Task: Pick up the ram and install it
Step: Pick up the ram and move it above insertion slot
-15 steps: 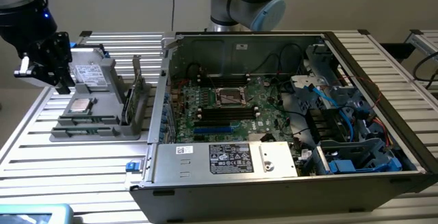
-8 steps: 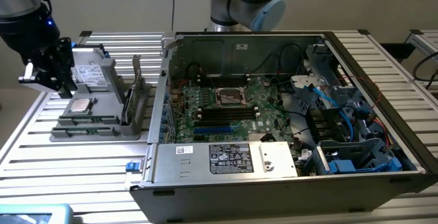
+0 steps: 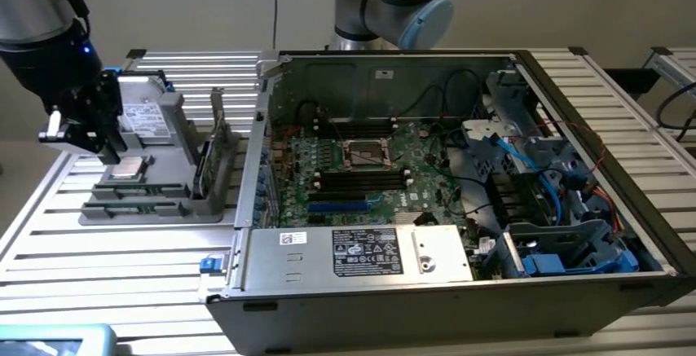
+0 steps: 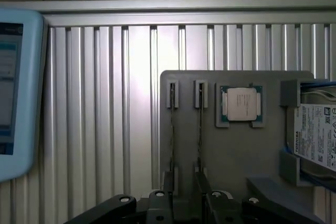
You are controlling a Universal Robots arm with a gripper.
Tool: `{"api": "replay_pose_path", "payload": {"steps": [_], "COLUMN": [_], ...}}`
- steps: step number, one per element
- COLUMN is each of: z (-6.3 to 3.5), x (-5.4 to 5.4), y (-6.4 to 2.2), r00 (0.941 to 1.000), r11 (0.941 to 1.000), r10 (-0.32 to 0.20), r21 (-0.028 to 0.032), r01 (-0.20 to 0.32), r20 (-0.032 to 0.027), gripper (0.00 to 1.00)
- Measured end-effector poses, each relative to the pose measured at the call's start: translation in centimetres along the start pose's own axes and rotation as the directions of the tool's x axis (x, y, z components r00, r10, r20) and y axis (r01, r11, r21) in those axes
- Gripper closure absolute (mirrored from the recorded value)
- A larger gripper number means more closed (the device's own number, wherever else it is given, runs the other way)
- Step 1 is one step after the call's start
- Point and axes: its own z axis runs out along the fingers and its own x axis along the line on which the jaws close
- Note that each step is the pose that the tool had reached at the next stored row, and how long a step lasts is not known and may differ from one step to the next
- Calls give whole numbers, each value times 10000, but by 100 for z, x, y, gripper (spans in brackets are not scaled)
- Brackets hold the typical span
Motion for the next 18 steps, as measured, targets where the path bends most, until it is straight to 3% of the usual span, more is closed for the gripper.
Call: {"api": "replay_pose_path", "payload": {"steps": [5, 6, 18], "z": [91, 109, 328], "x": [-1, -1, 0], "y": [-1, -1, -4], "r00": [10000, 10000, 10000], "r11": [10000, 10000, 10000], "r10": [-9, -10, -10], "r21": [-2, -2, -5], "r01": [9, 10, 10], "r20": [0, 0, -1], "gripper": [67, 61, 61]}}
